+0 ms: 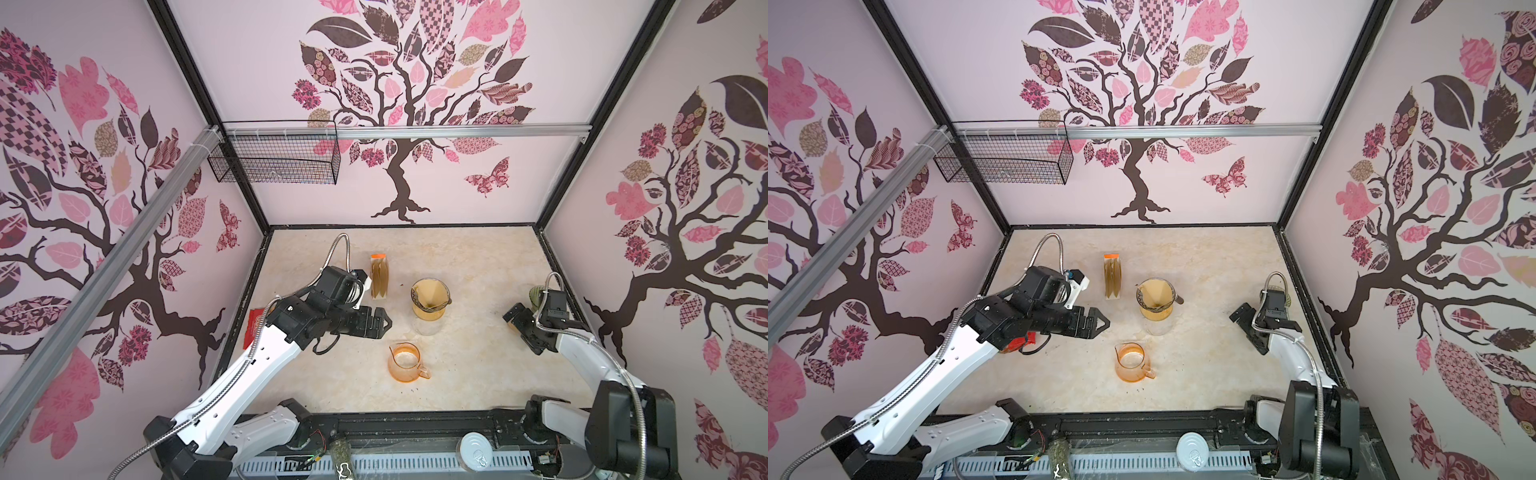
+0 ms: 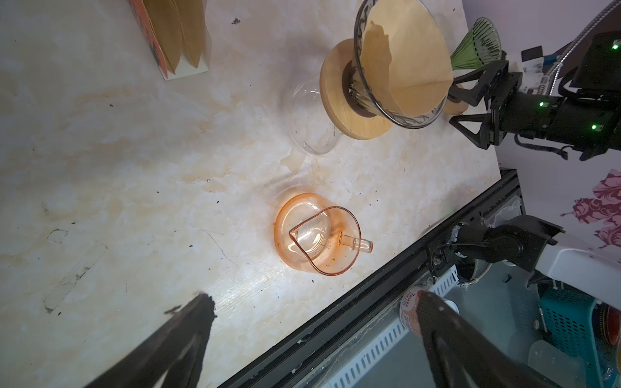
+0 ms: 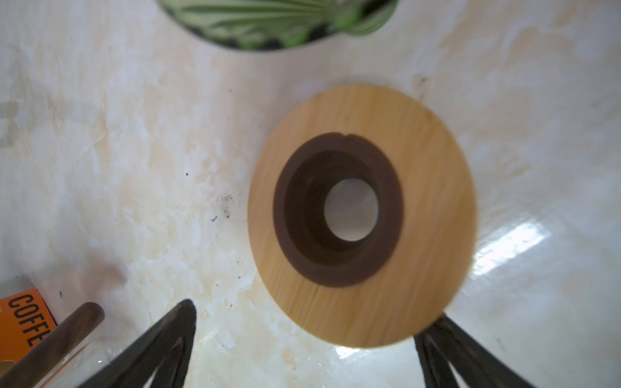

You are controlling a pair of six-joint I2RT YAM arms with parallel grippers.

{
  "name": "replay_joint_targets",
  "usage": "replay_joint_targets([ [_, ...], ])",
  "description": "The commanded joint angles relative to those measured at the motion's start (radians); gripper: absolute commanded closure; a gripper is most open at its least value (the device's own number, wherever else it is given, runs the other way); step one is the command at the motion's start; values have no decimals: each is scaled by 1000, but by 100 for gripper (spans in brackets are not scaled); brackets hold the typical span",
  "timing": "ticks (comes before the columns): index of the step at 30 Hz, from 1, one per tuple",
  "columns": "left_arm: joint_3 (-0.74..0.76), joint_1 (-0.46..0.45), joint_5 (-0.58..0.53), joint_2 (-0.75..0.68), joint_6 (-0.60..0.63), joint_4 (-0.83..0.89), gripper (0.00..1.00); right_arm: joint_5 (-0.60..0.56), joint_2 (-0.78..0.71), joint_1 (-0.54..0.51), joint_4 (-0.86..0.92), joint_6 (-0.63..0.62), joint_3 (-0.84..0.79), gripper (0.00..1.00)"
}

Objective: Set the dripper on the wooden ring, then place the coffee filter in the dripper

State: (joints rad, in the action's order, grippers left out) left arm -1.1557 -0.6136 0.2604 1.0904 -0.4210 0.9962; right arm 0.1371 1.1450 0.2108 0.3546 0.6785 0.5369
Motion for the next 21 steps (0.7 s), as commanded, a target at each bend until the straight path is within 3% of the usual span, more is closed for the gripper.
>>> replay_joint_targets([
  [1,21,6,13,-19,0,-14,2,6,-63,57,9,20,-39,0],
  [8,24,6,23,-25,-5,-13,2,-11,-92,115,-26,9,-62,0],
  [15,24,5,19,-40,-5,-8,2,72,-116,205,-179,14,-118,0],
  [21,24,6,20,-44,-9,-5,2,150,-65,217,-349,40,-173,0],
])
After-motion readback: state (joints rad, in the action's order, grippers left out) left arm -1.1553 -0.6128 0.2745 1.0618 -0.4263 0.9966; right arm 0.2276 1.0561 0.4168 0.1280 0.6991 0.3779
